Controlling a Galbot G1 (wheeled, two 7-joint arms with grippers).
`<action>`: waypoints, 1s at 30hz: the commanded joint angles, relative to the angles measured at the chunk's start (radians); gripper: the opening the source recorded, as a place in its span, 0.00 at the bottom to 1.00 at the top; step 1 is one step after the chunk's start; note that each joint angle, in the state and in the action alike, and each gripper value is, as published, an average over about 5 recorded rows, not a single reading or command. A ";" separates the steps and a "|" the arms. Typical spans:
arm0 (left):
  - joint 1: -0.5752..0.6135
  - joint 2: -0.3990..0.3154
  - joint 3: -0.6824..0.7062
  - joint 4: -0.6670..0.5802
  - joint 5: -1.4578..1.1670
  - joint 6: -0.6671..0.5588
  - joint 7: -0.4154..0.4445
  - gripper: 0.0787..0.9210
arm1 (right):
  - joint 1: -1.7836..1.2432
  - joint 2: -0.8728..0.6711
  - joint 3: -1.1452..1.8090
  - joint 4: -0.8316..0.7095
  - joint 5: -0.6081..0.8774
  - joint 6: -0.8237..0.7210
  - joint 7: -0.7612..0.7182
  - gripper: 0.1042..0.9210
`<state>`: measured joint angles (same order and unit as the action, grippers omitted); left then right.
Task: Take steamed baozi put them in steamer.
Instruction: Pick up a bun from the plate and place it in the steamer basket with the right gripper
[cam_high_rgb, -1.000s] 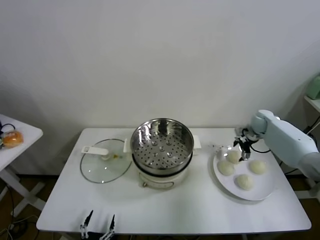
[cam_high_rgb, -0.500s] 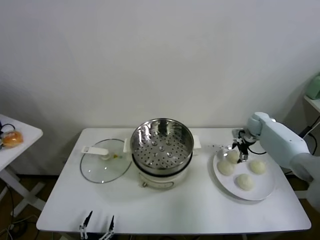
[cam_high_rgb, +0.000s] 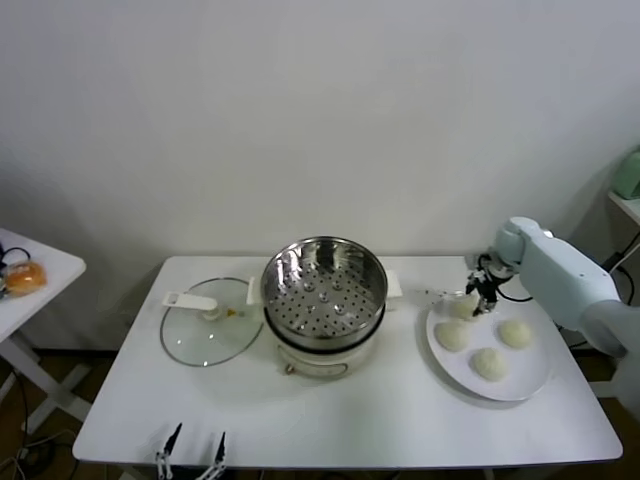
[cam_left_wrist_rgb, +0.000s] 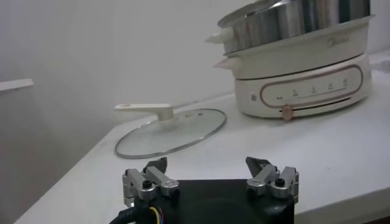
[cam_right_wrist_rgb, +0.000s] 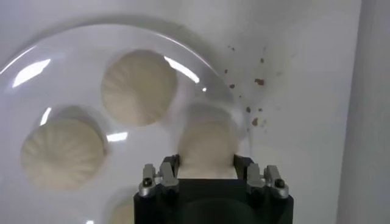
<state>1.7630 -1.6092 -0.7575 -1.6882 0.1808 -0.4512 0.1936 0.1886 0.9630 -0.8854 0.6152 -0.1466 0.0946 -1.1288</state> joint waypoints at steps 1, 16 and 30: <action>0.002 -0.012 -0.001 -0.005 0.001 0.000 -0.001 0.88 | 0.181 -0.041 -0.152 0.122 0.139 0.028 -0.006 0.63; 0.005 -0.021 0.007 -0.014 0.024 0.000 -0.002 0.88 | 0.568 -0.016 -0.429 0.623 0.358 0.135 0.024 0.67; 0.003 -0.030 0.010 -0.022 0.029 0.004 -0.004 0.88 | 0.533 0.343 -0.527 0.446 -0.007 0.544 0.250 0.68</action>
<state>1.7650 -1.6092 -0.7476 -1.7098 0.2109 -0.4485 0.1899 0.7064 1.1557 -1.3527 1.1126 -0.0138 0.4553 -0.9741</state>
